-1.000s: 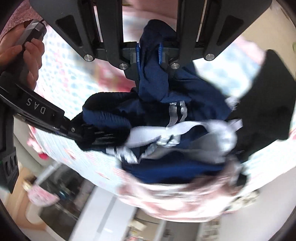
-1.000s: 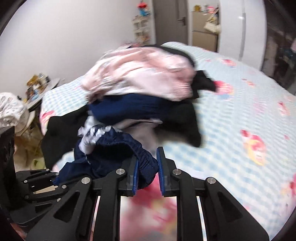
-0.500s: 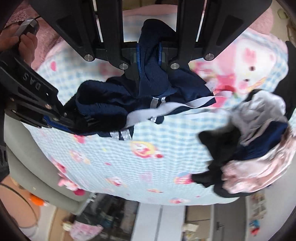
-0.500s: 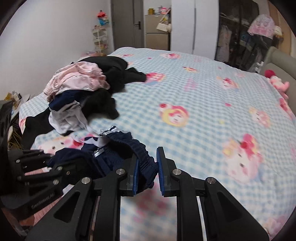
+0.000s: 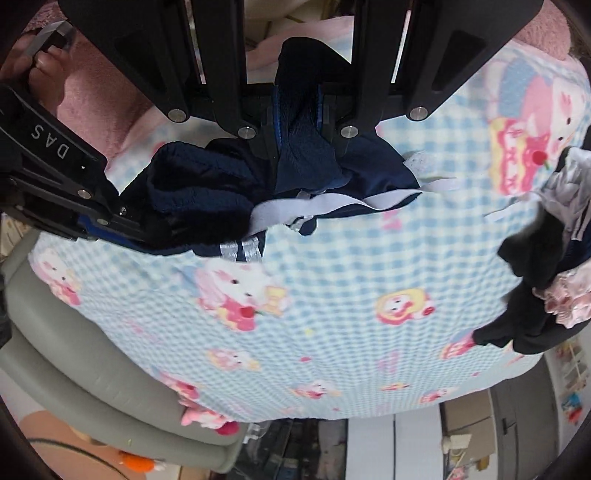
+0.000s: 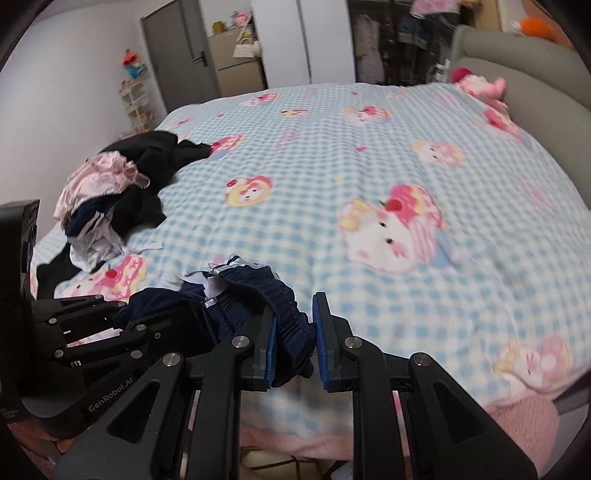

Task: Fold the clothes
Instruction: 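Lift the navy shorts with both grippers and shake them out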

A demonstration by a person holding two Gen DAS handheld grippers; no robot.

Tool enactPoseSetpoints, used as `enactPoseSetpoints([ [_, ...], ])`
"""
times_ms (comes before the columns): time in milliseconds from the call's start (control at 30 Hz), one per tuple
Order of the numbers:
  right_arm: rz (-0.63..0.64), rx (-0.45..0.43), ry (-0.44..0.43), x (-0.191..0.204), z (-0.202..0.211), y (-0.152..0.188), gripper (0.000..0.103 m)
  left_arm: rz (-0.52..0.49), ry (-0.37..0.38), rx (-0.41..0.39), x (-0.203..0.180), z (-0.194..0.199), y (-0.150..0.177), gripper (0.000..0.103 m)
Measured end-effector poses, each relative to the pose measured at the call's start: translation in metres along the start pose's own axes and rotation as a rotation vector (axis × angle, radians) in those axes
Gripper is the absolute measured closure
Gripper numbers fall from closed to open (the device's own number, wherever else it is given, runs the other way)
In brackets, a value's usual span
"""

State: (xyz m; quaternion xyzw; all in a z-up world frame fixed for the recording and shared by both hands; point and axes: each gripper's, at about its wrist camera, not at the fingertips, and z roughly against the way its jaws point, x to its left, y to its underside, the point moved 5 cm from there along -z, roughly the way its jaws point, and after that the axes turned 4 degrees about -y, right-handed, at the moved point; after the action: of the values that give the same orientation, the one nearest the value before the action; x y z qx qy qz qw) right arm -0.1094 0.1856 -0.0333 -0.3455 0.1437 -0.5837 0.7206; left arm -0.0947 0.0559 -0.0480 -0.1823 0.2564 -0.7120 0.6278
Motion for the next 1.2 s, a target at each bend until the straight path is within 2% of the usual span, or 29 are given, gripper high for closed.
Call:
enactPoseSetpoints([
  [67, -0.022, 0.005, -0.001, -0.011, -0.003, 0.006, 0.086, 0.019, -0.030, 0.011, 0.011, -0.008, 0.007, 0.087],
  [133, -0.042, 0.034, 0.003, -0.021, -0.016, 0.015, 0.085, 0.055, -0.118, 0.063, 0.031, -0.023, 0.018, 0.086],
  [233, -0.084, 0.076, 0.019, -0.036, -0.037, 0.031, 0.083, 0.010, -0.414, 0.123, 0.062, -0.042, 0.036, 0.086],
  [267, -0.100, 0.092, 0.022, -0.040, -0.044, 0.035, 0.081, 0.022, -0.421, 0.138, 0.068, -0.045, 0.041, 0.086],
  [300, -0.119, 0.110, 0.022, -0.044, -0.050, 0.039, 0.080, 0.042, -0.412, 0.154, 0.073, -0.047, 0.045, 0.086],
  [367, -0.148, 0.126, 0.005, -0.048, -0.055, 0.045, 0.077, 0.101, -0.344, 0.141, 0.077, -0.042, 0.045, 0.085],
  [400, -0.151, 0.125, -0.005, -0.048, -0.054, 0.047, 0.075, 0.118, -0.323, 0.121, 0.077, -0.038, 0.043, 0.082],
  [433, -0.147, 0.122, -0.010, -0.048, -0.053, 0.048, 0.072, 0.125, -0.304, 0.093, 0.074, -0.033, 0.040, 0.079],
  [500, -0.131, 0.110, -0.014, -0.045, -0.049, 0.049, 0.069, 0.138, -0.242, 0.034, 0.064, -0.024, 0.032, 0.066],
  [567, -0.118, 0.105, -0.020, -0.044, -0.049, 0.050, 0.059, 0.121, -0.152, 0.009, 0.050, -0.020, 0.025, 0.062],
  [600, -0.111, 0.110, -0.020, -0.044, -0.051, 0.050, 0.059, 0.099, -0.133, -0.001, 0.045, -0.020, 0.022, 0.062],
  [733, -0.073, 0.150, 0.019, -0.045, -0.066, 0.058, 0.058, -0.004, -0.222, -0.025, 0.030, -0.026, 0.010, 0.062],
  [833, -0.031, 0.182, 0.038, -0.046, -0.078, 0.060, 0.058, -0.079, -0.168, -0.004, 0.026, -0.043, 0.001, 0.062],
  [933, 0.027, 0.188, 0.040, -0.045, -0.088, 0.051, 0.058, -0.210, -0.174, 0.052, 0.015, -0.073, -0.002, 0.063],
  [1000, 0.059, 0.203, 0.043, -0.043, -0.097, 0.046, 0.058, -0.217, -0.132, 0.142, 0.012, -0.098, -0.002, 0.063],
  [1133, 0.063, 0.263, 0.013, -0.042, -0.122, 0.047, 0.054, -0.192, -0.014, 0.143, -0.005, -0.113, -0.012, 0.063],
  [1167, 0.060, 0.269, 0.008, -0.042, -0.127, 0.049, 0.053, -0.186, 0.016, 0.141, -0.009, -0.116, -0.015, 0.071],
  [1200, 0.054, 0.269, 0.005, -0.043, -0.128, 0.050, 0.055, -0.165, 0.018, 0.135, -0.008, -0.115, -0.017, 0.097],
])
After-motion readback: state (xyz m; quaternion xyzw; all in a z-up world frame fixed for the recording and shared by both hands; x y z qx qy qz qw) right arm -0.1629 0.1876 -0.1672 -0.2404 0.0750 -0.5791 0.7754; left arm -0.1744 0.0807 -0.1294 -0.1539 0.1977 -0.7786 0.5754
